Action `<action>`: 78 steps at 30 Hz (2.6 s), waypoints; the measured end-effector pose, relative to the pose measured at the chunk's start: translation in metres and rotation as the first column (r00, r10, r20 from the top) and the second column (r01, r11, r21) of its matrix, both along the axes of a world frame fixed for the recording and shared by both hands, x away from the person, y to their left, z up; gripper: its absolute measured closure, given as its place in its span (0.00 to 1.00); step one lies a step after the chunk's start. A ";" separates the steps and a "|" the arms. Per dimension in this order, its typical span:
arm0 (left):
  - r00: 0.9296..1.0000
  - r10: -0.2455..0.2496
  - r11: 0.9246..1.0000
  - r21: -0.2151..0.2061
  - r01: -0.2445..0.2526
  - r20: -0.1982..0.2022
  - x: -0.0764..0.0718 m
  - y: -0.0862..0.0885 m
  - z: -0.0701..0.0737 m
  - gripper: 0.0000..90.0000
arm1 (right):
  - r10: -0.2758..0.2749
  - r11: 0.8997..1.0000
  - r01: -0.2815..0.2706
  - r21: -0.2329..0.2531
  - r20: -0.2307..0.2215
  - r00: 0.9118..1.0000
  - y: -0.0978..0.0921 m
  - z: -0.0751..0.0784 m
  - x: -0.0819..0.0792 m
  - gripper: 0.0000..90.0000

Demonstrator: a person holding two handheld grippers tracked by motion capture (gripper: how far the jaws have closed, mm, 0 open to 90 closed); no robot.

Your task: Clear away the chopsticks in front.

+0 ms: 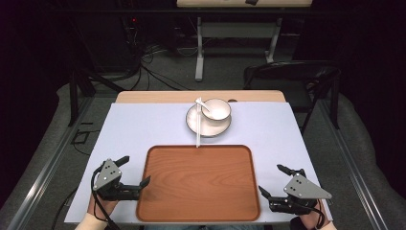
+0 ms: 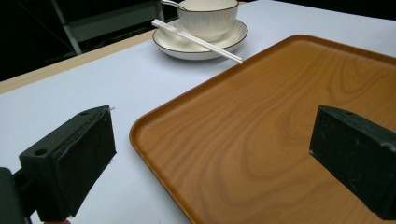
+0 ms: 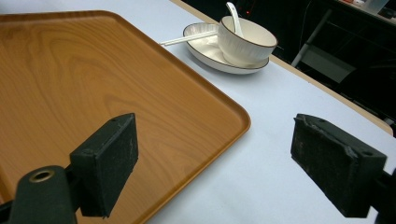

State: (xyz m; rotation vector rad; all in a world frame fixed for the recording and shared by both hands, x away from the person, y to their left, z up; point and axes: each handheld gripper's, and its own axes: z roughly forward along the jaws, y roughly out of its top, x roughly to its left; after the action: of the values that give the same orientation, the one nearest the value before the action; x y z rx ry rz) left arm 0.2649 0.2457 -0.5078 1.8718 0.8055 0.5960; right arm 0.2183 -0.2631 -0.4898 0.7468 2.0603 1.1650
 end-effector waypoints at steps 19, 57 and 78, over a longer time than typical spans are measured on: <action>1.000 -0.006 1.000 -0.006 0.006 -0.009 0.007 -0.006 0.002 0.00 | 0.000 1.000 0.000 -0.003 -0.004 1.000 0.000 0.000 0.000 0.16; 1.000 -0.019 1.000 0.001 0.019 0.005 0.079 -0.055 0.026 0.00 | -0.001 1.000 0.001 -0.009 -0.002 1.000 0.001 0.000 -0.001 0.16; 0.962 0.053 0.999 0.015 -0.050 -0.268 0.174 -0.102 0.038 0.01 | 0.003 1.000 -0.003 -0.003 -0.003 1.000 0.001 0.000 -0.002 0.16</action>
State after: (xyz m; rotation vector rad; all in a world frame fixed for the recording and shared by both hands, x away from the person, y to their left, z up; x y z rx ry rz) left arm 0.4391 0.1433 -0.4696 1.9696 1.0314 0.3810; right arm 0.2163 -0.2624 -0.4896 0.7442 2.0657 1.1635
